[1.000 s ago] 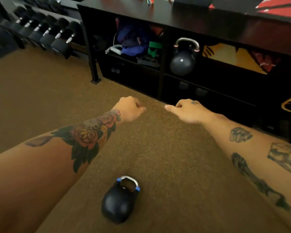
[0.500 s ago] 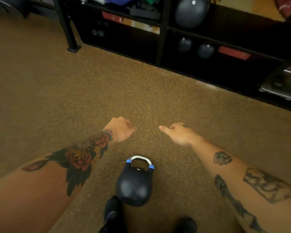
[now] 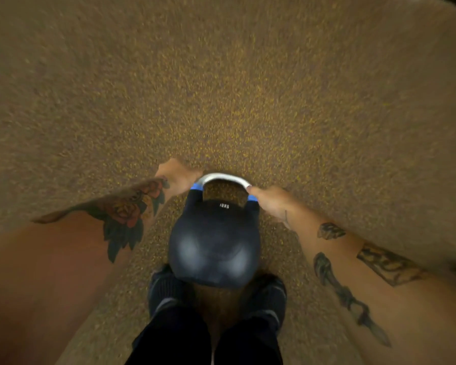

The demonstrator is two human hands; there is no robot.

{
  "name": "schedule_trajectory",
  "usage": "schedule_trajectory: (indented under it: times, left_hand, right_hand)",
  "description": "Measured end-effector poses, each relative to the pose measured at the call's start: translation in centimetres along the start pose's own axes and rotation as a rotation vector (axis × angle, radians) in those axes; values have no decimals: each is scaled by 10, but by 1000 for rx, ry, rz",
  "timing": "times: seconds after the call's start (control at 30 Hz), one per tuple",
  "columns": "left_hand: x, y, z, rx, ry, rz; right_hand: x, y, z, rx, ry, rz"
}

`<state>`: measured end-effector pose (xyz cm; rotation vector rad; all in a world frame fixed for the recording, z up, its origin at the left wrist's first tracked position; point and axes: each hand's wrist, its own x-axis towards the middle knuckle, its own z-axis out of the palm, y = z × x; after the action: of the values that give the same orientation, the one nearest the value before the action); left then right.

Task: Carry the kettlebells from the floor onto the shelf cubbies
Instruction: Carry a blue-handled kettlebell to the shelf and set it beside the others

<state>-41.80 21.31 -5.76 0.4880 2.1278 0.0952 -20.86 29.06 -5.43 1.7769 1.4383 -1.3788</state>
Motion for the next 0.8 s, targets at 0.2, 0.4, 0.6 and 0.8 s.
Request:
schedule_trajectory:
  times: [0.2,0.4,0.6,0.8]
  left_hand:
    - [44,-40,48,-499,-254,-223]
    - [71,-56,72,-668,-535,-330]
    - [64,-61,86,-664,-282,-216]
    - [23,-15,41,-625,-79,-53]
  right_hand:
    - [51,25,41,588,-24,169]
    - [73,33,61,804,-206,283]
    - [57,16,73,680,59,214]
    - [11,-5,39,737,229,57]
